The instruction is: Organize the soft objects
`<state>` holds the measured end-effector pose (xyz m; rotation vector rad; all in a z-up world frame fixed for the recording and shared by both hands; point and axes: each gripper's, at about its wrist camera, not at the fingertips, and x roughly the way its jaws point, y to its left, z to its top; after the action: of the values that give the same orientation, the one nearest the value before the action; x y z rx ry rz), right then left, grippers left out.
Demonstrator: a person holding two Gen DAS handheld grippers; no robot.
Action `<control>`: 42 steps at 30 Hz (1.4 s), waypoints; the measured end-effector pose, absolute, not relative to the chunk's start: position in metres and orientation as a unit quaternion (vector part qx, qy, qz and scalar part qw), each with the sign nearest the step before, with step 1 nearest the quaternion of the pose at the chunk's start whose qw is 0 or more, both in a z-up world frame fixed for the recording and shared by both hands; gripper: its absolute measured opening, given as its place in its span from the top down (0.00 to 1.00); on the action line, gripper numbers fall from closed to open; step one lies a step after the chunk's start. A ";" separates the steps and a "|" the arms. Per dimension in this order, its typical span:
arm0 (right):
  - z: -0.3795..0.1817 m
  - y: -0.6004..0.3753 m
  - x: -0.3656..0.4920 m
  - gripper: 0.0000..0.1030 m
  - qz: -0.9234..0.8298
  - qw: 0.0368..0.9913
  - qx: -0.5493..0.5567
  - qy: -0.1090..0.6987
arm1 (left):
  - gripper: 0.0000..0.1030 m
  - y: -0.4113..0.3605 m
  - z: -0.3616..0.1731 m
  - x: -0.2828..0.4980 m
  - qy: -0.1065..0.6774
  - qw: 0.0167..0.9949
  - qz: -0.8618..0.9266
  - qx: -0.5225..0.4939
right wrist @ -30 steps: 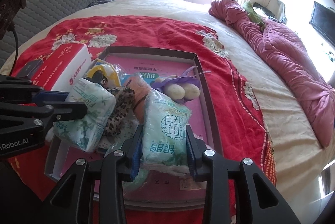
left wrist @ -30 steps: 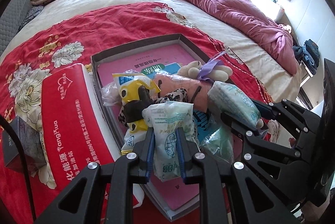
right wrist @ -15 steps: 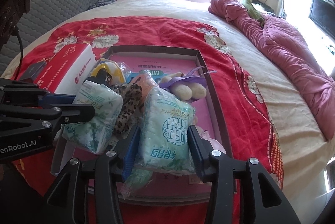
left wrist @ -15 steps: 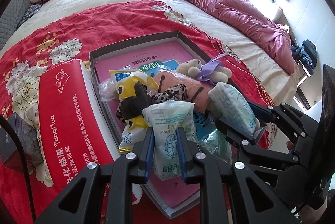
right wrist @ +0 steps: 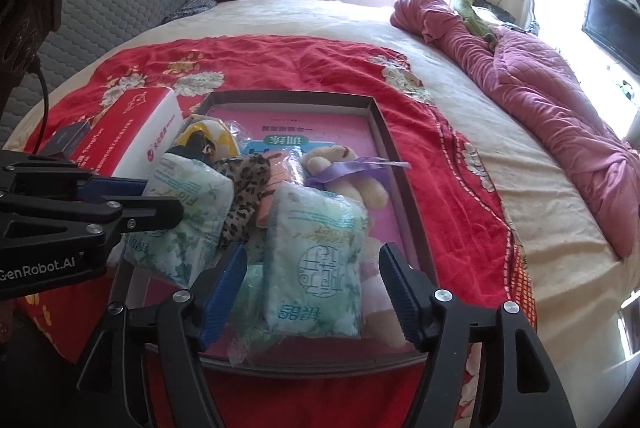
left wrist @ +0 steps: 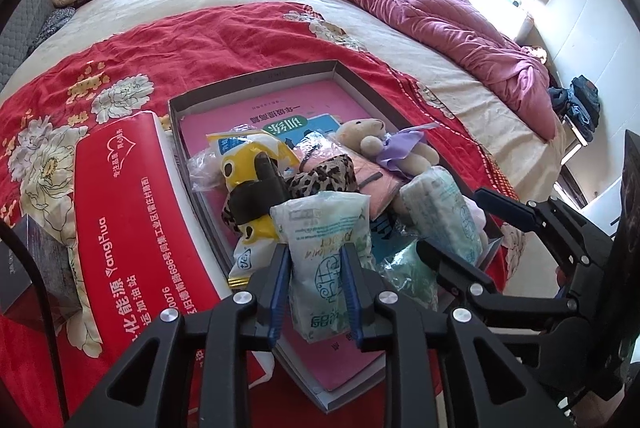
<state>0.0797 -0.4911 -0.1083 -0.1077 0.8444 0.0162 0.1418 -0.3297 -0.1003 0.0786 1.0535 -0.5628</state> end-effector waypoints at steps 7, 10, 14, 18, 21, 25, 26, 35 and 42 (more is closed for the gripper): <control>-0.097 -0.493 0.077 0.29 -0.009 0.914 -0.053 0.401 | 0.61 -0.327 -0.090 0.137 0.483 0.830 -0.275 0.040; -0.090 -0.494 0.077 0.29 -0.015 0.916 -0.050 0.397 | 0.59 -0.325 -0.085 0.137 0.481 0.831 -0.277 0.037; -0.079 -0.493 0.077 0.28 -0.022 0.919 -0.046 0.391 | 0.57 -0.321 -0.074 0.135 0.467 0.841 -0.271 0.040; -0.066 -0.492 0.076 0.27 -0.031 0.924 -0.040 0.379 | 0.45 -0.311 -0.059 0.132 0.449 0.852 -0.265 0.036; -0.054 -0.489 0.070 0.26 -0.042 0.928 -0.036 0.368 | 0.43 -0.304 -0.048 0.129 0.436 0.861 -0.260 0.035; -0.033 -0.481 0.058 0.25 -0.062 0.936 -0.041 0.344 | 0.41 -0.293 -0.030 0.124 0.418 0.873 -0.251 0.033; -0.027 -0.479 0.054 0.25 -0.071 0.938 -0.048 0.335 | 0.41 -0.290 -0.026 0.123 0.414 0.875 -0.249 0.031; 0.032 -0.458 0.019 0.25 -0.122 0.953 -0.065 0.270 | 0.27 -0.261 0.014 0.105 0.381 0.894 -0.236 0.024; 0.076 -0.426 -0.021 0.25 -0.114 0.964 -0.040 0.238 | 0.24 -0.232 0.052 0.080 0.343 0.912 -0.225 0.023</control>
<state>-0.0212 -0.4256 0.0756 -0.0813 0.4819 -0.2305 0.0802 -0.2318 0.0523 0.0471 0.7077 -0.4640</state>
